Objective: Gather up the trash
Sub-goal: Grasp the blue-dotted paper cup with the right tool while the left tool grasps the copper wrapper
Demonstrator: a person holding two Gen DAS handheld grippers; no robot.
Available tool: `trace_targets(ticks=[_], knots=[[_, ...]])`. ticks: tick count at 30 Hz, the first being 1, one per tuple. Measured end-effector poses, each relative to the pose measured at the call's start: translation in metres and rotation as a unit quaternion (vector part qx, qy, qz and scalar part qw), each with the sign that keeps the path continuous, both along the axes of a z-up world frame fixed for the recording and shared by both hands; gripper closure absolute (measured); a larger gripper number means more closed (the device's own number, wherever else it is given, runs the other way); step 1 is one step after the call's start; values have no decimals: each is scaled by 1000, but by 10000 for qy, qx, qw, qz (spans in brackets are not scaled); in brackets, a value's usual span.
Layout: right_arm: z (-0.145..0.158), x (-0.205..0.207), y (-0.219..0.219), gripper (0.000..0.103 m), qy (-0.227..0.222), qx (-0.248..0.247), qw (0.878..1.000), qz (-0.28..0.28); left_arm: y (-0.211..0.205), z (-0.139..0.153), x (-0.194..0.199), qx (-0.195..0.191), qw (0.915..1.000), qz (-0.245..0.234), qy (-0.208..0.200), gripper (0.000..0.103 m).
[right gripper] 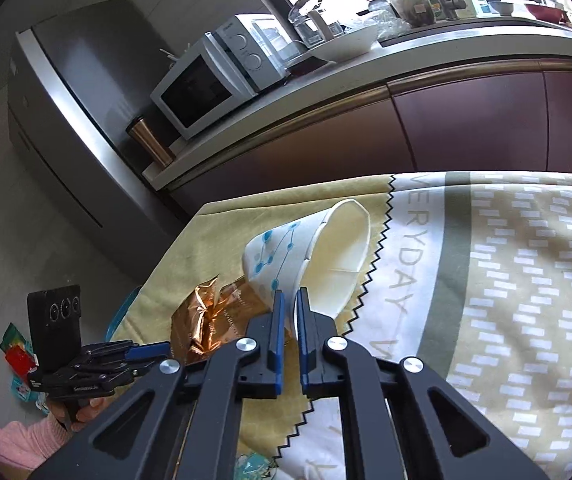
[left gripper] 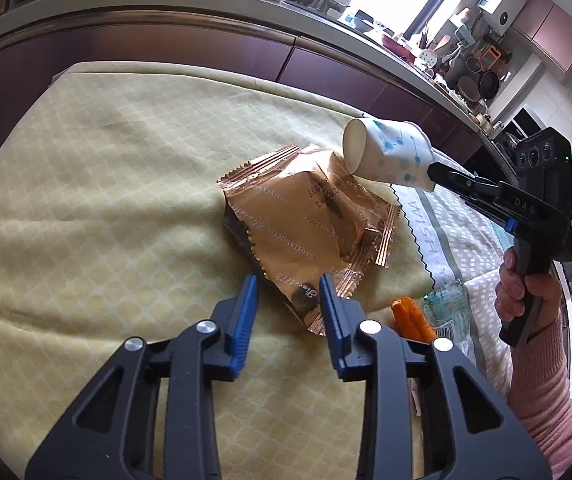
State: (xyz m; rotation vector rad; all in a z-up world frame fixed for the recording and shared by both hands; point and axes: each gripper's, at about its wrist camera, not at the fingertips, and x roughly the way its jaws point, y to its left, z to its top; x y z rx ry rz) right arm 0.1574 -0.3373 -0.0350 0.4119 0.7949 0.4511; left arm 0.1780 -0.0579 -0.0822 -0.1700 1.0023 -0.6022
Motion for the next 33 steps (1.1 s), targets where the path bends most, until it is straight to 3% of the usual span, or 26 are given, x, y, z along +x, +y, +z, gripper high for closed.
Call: trace_targets(ticks=[4, 17, 19, 22, 27, 31, 33], knots=[[11, -14, 9, 101, -262, 34, 9997, 6, 1, 0, -1, 9, 10000, 21, -26, 96], [33, -53, 39, 101, -747, 332, 9965, 152, 8, 13, -18, -146, 9994, -43, -309, 102], [34, -55, 48, 101, -777, 125, 9968, 165, 9, 12, -17, -174, 9995, -69, -261, 102], [30, -54, 59, 101, -740, -69, 9970, 214, 11, 6, -13, -209, 9997, -36, -116, 92], [21, -48, 73, 101, -601, -297, 9972, 340, 8, 0, -7, -216, 9998, 31, 5, 60], [17, -46, 77, 101, -545, -316, 9971, 425, 7, -2, 0, -317, 9994, 91, 86, 57], [16, -47, 78, 101, -535, -317, 9970, 454, 5, -3, 3, -366, 9992, 95, 93, 61]])
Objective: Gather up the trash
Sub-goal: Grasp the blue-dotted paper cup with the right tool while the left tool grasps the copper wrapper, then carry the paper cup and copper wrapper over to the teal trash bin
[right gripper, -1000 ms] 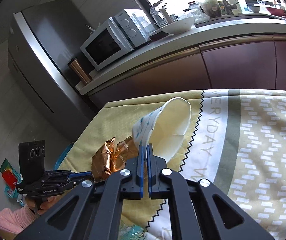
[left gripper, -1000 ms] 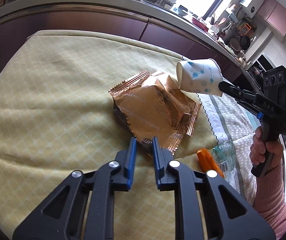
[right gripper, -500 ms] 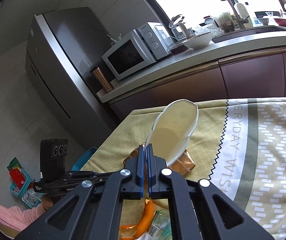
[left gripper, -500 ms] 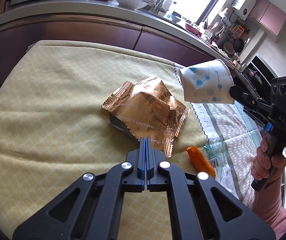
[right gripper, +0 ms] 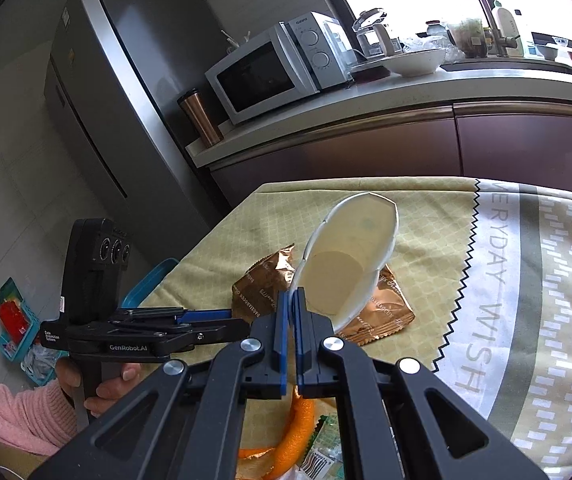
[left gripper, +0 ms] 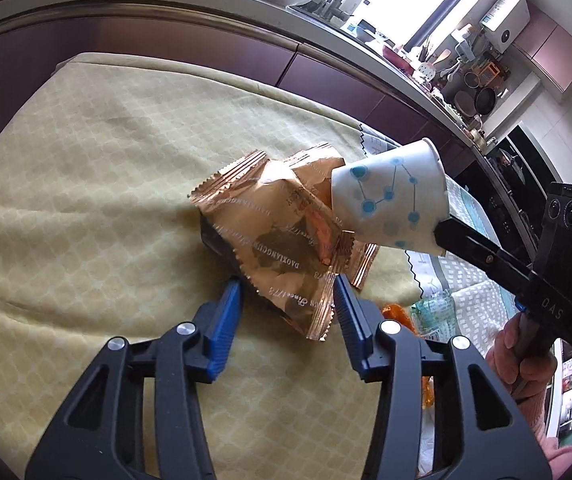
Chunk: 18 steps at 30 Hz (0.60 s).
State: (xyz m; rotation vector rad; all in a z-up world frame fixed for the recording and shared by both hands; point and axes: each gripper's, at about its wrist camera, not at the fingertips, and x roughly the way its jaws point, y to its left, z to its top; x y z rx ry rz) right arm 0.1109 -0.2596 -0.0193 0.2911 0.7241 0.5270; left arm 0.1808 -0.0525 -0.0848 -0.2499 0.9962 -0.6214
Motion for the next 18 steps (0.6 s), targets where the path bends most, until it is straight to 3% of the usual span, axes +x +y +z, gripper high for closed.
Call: trace_targets(ticks=[4, 6, 14, 16, 18], knots=[[-4, 0, 1, 100, 40, 7, 10000, 20, -3, -6, 4, 0, 9999, 12, 110, 94], [-6, 0, 2, 100, 65, 23, 10000, 36, -3, -7, 2, 33, 10000, 34, 46, 97], [-7, -3, 11, 100, 74, 19, 9999, 102, -7, -1, -3, -101, 9998, -151, -10, 95], [-7, -5, 13, 100, 65, 19, 9999, 138, -6, -3, -3, -230, 9995, -198, 71, 78], [-6, -6, 15, 100, 54, 26, 9998, 174, -6, -4, -4, -225, 9996, -166, 49, 73]])
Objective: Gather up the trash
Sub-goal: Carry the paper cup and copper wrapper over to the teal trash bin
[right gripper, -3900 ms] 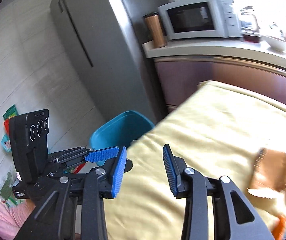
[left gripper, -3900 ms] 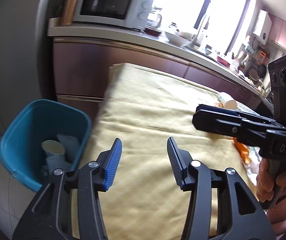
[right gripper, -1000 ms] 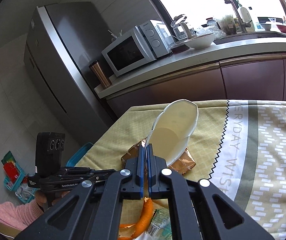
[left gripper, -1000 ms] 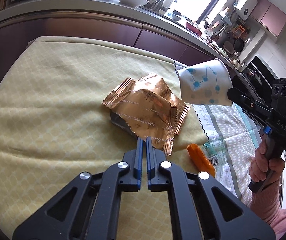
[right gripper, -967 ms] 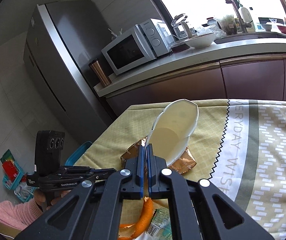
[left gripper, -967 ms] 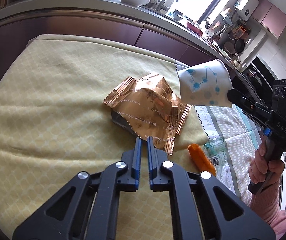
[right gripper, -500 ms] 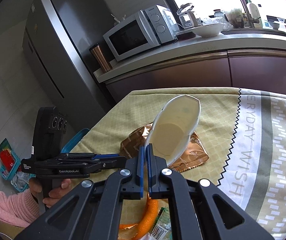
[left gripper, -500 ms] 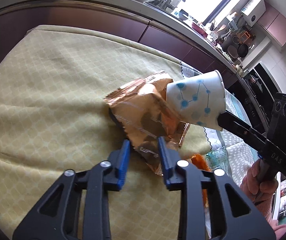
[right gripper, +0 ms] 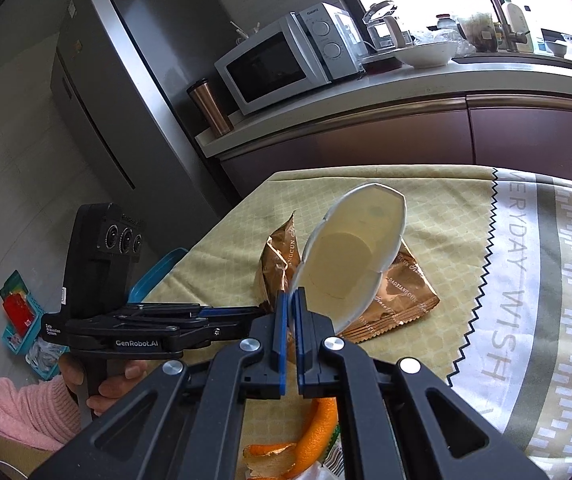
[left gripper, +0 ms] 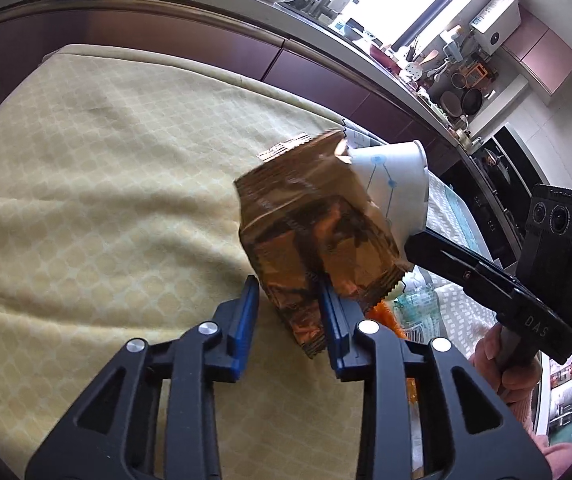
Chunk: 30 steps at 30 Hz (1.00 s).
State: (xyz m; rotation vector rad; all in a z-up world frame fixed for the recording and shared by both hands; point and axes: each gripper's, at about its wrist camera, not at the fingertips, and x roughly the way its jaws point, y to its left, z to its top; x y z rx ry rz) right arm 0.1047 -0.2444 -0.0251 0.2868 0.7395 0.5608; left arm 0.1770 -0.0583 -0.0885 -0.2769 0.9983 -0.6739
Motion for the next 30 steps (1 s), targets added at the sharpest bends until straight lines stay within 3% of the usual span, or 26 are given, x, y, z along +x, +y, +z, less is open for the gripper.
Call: trace_targets(ticks=[2, 6, 18, 30], knots=[[1, -1, 1, 100, -11, 12, 10000, 32, 0, -2, 0, -15, 10000, -33, 22, 73], [3, -4, 3, 100, -60, 55, 9999, 68, -1, 1, -6, 58, 9999, -56, -101, 96], [16, -11, 18, 101, -255, 181, 9992, 233, 26, 29, -33, 146, 9976, 188, -645, 101], [28, -10, 59, 101, -343, 342, 9972, 574, 99, 49, -62, 245, 9933, 765, -836, 101]])
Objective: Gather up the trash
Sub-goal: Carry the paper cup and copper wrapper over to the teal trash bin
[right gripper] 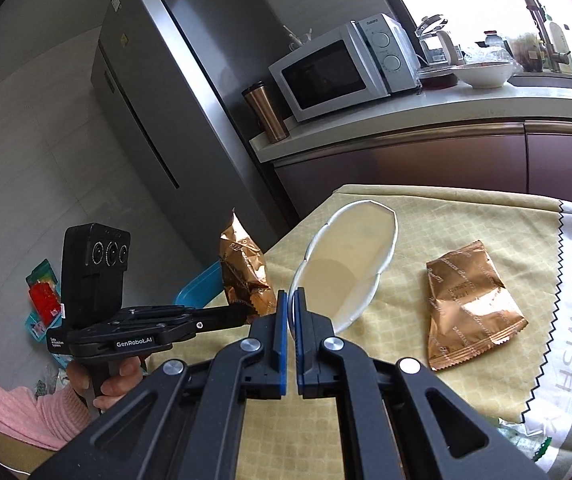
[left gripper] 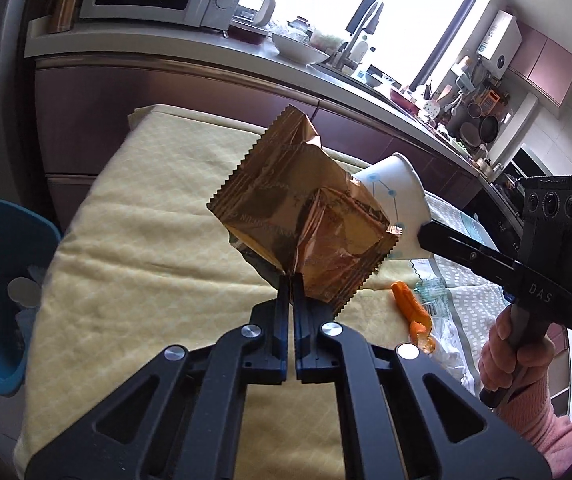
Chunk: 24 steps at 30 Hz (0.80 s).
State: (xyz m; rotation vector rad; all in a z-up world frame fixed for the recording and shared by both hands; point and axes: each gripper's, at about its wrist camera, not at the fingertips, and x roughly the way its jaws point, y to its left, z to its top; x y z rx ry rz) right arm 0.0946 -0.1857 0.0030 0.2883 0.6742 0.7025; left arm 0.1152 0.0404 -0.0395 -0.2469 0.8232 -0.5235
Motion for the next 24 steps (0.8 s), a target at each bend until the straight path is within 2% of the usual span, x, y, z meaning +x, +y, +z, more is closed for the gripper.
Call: trace_targets(ticks=[10, 24], knots=[[12, 3, 44, 101, -31, 306, 9989, 361, 77, 5, -25, 187, 9978, 638, -22, 101], [7, 18, 136, 101, 289, 600, 9923, 1041, 159, 7, -39, 320, 9878, 1522, 15, 101]])
